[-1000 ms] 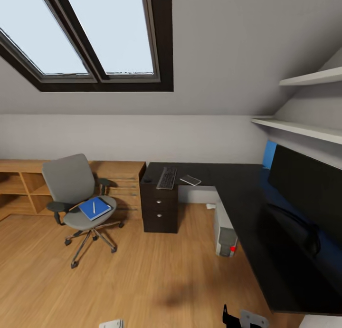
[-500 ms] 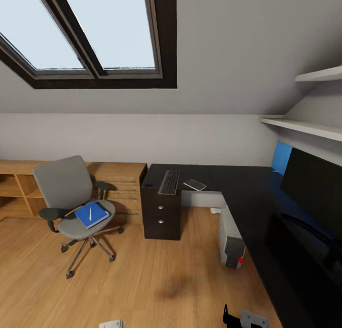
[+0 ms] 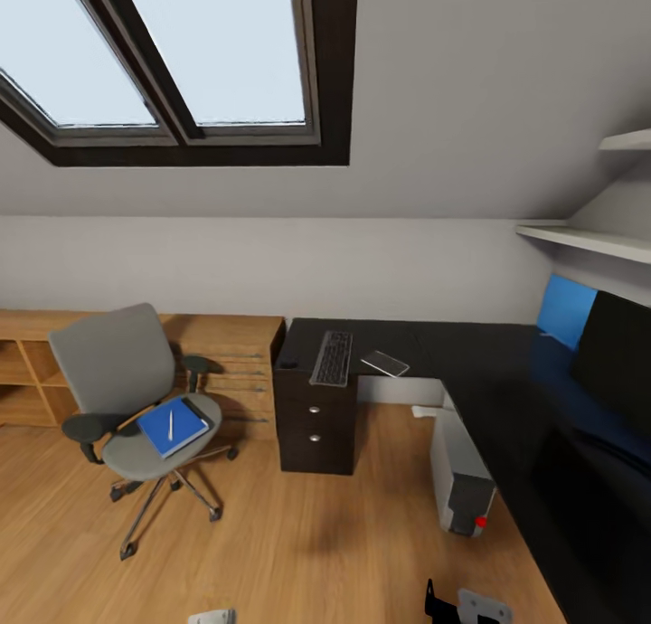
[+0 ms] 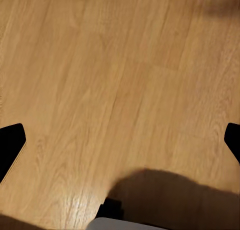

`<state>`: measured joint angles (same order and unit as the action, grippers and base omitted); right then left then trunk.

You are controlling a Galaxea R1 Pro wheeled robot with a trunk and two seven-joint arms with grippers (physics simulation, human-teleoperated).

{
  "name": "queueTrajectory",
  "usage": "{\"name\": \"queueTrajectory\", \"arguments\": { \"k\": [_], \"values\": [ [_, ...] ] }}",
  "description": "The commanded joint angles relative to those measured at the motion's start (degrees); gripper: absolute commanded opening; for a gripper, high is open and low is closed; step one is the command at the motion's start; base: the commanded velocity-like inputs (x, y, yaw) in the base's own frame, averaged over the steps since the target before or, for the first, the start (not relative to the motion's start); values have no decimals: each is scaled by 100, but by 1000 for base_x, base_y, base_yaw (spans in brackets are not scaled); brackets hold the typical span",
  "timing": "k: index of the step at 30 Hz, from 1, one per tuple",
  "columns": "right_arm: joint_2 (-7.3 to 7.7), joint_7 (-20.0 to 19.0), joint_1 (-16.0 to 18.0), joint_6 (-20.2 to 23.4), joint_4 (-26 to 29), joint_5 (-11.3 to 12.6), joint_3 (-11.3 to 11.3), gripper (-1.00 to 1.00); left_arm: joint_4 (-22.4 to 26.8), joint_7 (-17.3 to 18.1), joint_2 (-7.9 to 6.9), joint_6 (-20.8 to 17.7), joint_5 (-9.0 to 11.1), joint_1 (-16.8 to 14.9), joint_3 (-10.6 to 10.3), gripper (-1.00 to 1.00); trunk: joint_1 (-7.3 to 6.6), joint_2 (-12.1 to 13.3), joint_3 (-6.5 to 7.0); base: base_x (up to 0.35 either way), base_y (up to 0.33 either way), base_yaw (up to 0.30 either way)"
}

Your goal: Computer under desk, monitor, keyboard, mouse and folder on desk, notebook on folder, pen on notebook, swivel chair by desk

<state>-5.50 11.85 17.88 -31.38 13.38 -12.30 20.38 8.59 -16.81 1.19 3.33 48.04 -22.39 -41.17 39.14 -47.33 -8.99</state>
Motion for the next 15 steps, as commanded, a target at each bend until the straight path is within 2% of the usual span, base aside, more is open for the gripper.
{"name": "queueTrajectory", "arguments": {
  "k": [1,15],
  "values": [
    [-3,36,5,-9,-2,-61,24,100,3,-24,-2,19,57,-4,-49,100,4,-6,-8,319,192,0],
    [-3,36,5,-9,-72,-64,-97,100,3,-23,4,19,57,-7,-49,100,4,-6,-9,316,183,0]
  ]
}}
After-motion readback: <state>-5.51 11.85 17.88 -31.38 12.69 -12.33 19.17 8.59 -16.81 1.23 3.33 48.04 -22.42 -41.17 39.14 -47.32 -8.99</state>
